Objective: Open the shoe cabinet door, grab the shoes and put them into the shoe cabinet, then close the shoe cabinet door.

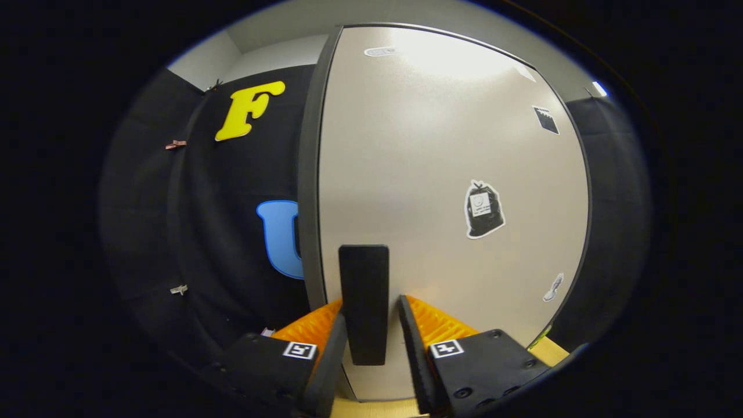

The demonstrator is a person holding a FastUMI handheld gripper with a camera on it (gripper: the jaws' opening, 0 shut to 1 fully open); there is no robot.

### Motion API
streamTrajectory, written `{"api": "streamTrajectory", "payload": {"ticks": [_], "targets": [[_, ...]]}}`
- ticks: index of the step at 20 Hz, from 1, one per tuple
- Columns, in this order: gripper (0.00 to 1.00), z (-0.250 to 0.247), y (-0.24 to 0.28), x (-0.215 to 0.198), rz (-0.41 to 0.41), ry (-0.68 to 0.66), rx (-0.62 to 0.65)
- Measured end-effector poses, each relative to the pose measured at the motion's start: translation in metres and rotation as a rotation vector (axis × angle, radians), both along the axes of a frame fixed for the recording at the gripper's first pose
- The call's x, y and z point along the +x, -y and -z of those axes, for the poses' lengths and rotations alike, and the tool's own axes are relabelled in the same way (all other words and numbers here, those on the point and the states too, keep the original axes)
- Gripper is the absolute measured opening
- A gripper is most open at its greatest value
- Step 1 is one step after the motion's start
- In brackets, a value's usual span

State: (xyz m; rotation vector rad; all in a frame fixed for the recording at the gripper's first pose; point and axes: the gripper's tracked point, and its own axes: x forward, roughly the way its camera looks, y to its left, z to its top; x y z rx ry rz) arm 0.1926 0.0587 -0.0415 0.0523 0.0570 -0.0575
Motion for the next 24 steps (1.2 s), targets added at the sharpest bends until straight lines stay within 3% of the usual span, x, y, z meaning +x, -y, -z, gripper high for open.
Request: {"api": "streamTrajectory", "payload": {"ticks": [1,2,5,7,24], "targets": [[0.45,-0.001,0.001,-0.002,0.012,0.007,-0.013],[0.40,0.001,0.002,-0.002,0.016,0.002,-0.018],[0.35,0.001,0.002,-0.005,0.015,-0.007,-0.029],[0.26,0.001,0.002,-0.007,0.005,-0.010,-0.038],[0.26,-0.006,0.021,-0.106,-0.124,-0.018,-0.005]]}}
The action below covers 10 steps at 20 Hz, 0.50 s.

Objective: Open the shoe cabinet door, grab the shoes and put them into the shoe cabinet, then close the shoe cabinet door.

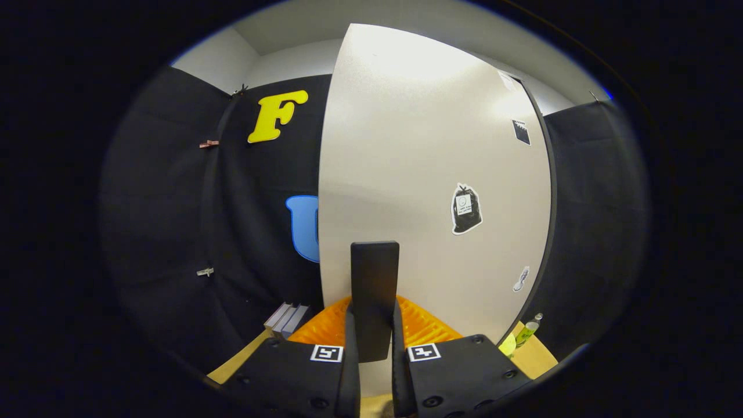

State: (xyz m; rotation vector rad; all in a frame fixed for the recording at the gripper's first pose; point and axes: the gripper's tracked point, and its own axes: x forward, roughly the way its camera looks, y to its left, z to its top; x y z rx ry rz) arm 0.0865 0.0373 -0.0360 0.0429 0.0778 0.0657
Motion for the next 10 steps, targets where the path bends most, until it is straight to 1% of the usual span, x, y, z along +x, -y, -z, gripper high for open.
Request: {"api": "streamTrajectory", "payload": {"ticks": [7,10], "targets": [[0.26,-0.009,0.019,-0.044,-0.079,-0.005,0.016],[0.25,-0.011,0.033,-0.060,-0.097,-0.003,0.023]]}}
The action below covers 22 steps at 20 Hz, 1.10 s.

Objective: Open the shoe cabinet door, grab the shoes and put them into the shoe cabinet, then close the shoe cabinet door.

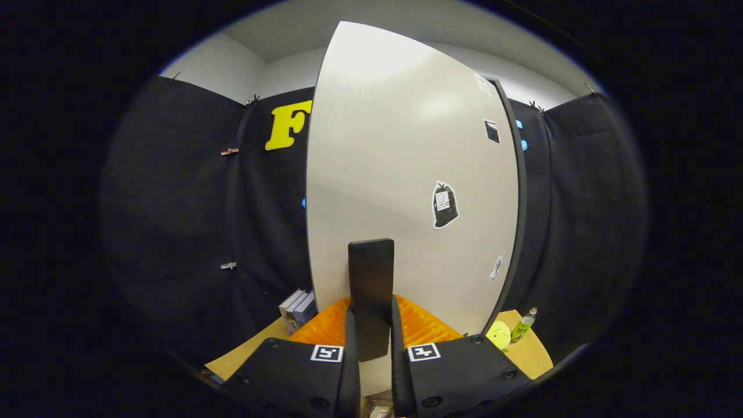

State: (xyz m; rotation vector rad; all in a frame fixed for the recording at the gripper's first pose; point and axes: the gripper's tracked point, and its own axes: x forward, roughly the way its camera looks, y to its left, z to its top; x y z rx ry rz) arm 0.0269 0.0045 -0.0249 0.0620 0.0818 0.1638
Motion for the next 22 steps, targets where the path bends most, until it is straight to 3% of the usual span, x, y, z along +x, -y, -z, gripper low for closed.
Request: {"api": "streamTrajectory", "payload": {"ticks": [16,22], "targets": [[0.24,0.001,0.093,-0.057,0.035,0.018,-0.027],[0.24,0.004,0.134,-0.070,0.106,0.005,-0.018]]}}
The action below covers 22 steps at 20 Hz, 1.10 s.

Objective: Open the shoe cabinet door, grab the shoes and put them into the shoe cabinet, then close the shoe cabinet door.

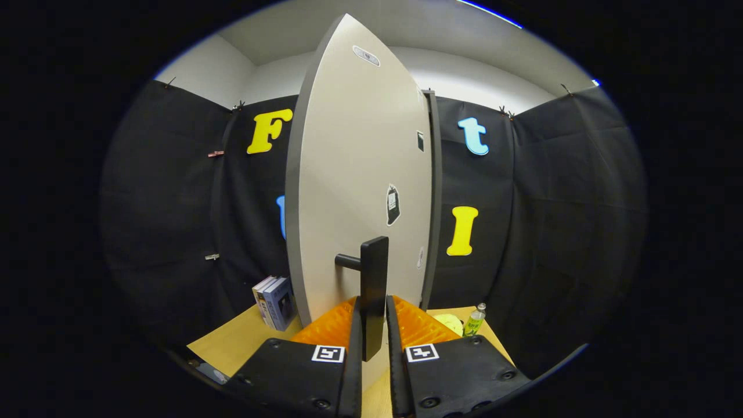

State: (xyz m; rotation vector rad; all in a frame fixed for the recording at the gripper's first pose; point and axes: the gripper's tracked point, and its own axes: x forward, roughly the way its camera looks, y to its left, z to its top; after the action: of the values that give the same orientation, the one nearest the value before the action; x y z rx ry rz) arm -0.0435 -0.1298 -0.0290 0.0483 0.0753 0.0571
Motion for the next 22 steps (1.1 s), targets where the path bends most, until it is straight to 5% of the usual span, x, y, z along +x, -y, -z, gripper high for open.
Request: {"api": "streamTrajectory", "payload": {"ticks": [11,22], "targets": [[0.19,-0.021,0.089,-0.068,0.195,0.070,-0.001],[0.19,0.033,0.034,-0.077,0.067,-0.032,-0.005]]}}
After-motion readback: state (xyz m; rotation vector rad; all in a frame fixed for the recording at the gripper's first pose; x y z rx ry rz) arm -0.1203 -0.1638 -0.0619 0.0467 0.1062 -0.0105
